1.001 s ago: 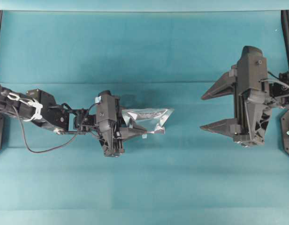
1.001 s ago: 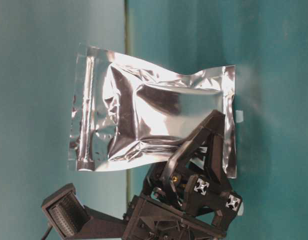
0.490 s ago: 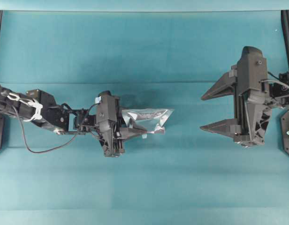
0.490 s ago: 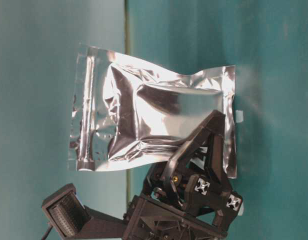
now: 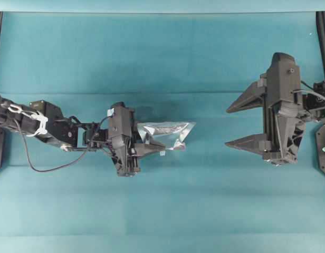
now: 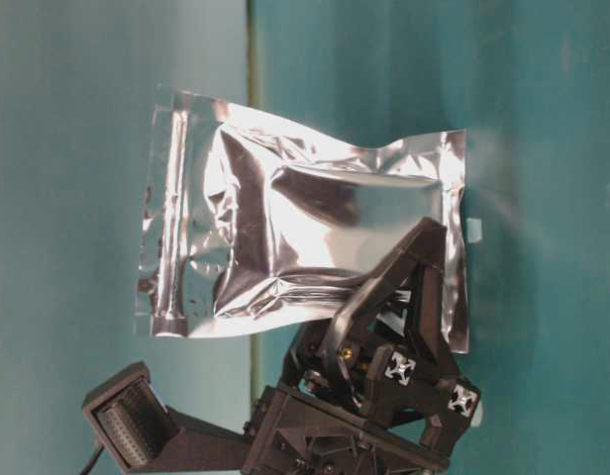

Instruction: Hand over the silver zip bag and make it stand upright.

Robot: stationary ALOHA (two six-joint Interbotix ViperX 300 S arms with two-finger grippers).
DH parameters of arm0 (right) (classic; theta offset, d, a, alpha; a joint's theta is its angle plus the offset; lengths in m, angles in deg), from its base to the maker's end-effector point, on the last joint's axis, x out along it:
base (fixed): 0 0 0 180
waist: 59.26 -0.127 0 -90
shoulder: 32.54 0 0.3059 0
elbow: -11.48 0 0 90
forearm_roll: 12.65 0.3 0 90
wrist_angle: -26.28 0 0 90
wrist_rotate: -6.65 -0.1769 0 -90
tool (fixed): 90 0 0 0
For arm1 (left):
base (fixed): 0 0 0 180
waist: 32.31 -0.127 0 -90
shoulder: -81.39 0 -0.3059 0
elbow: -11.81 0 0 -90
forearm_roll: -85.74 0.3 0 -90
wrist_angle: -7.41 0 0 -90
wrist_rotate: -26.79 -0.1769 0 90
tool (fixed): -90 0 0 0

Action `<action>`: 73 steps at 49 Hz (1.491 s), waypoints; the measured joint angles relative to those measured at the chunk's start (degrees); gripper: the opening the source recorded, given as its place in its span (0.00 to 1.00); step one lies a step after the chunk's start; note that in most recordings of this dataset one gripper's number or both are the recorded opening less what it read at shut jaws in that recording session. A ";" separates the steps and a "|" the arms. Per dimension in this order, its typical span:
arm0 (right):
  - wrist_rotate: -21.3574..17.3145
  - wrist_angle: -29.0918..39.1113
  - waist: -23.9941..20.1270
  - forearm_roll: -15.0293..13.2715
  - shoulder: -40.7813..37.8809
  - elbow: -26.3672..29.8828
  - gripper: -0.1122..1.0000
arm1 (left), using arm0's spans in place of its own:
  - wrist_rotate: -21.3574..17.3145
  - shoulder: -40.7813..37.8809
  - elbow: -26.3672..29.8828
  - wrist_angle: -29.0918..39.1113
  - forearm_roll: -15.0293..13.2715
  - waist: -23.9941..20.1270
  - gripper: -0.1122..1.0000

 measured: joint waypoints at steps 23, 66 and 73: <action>0.09 -2.29 0.00 0.00 0.26 -0.88 0.91 | 0.00 0.00 0.00 -0.09 0.00 0.00 0.36; 0.00 -2.55 0.00 0.00 0.62 -1.41 0.91 | 0.00 0.18 0.00 -0.18 -0.09 0.09 0.36; 0.09 -2.64 0.00 0.00 0.62 -1.41 0.91 | 0.00 0.18 0.00 -0.18 -0.09 0.09 0.36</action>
